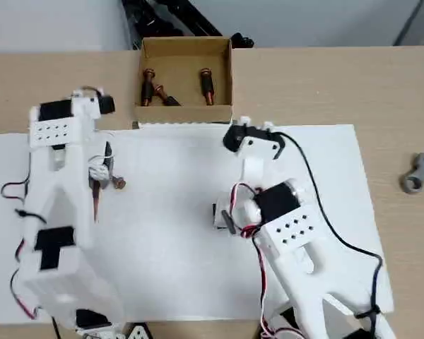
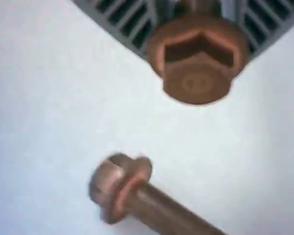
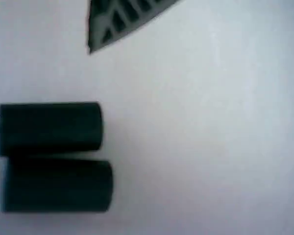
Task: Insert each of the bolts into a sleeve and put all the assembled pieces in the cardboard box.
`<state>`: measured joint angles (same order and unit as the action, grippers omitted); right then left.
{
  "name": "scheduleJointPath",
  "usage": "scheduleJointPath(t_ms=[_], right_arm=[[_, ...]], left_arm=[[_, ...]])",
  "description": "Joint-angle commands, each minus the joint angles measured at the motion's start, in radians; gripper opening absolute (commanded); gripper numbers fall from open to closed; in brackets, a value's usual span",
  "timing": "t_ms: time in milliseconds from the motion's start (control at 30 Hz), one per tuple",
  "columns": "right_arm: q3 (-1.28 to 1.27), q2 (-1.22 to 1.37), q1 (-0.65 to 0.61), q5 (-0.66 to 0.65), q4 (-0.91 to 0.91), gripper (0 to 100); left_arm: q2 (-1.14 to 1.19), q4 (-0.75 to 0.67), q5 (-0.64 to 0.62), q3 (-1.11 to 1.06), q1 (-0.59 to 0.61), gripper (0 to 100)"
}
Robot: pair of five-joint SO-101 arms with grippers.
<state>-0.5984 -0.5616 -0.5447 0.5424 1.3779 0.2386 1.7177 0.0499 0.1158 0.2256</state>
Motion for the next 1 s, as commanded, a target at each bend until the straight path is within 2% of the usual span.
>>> scheduleJointPath(t_ms=[0, 167, 300, 400, 467, 600, 767, 867, 967], right_arm=[[0.006, -0.018, -0.015, -0.127, -0.033, 34.3], [0.009, -0.018, -0.012, -0.407, -0.025, 34.2], [0.005, -0.018, -0.012, -0.7, -0.045, 34.2], [0.005, -0.018, -0.005, -0.85, -0.082, 33.0], [0.005, -0.018, -0.001, -0.891, -0.099, 29.2], [0.005, -0.018, 0.005, -0.896, -0.185, 18.2], [0.005, -0.025, 0.03, -0.896, -0.197, 6.1], [0.021, -0.027, 0.058, -0.918, -0.205, 4.4], [0.08, 0.001, 0.065, -1.048, -0.12, 8.7]], left_arm=[[-0.18, -0.008, 0.081, 0.042, -0.002, 1], [-0.333, -0.003, 0.143, 0.039, 0.002, 1], [-0.439, 0.0, 0.144, 0.036, 0.002, 1], [-0.506, 0.0, 0.143, -0.004, 0.0, 1], [-0.554, 0.0, 0.143, -0.053, 0.003, 1], [-0.661, 0.0, 0.141, -0.156, 0.005, 1], [-0.824, 0.0, 0.138, -0.188, 0.005, 1], [-0.888, 0.0, 0.137, -0.189, 0.005, 1], [-0.91, 0.029, 0.133, -0.189, 0.005, 1]])
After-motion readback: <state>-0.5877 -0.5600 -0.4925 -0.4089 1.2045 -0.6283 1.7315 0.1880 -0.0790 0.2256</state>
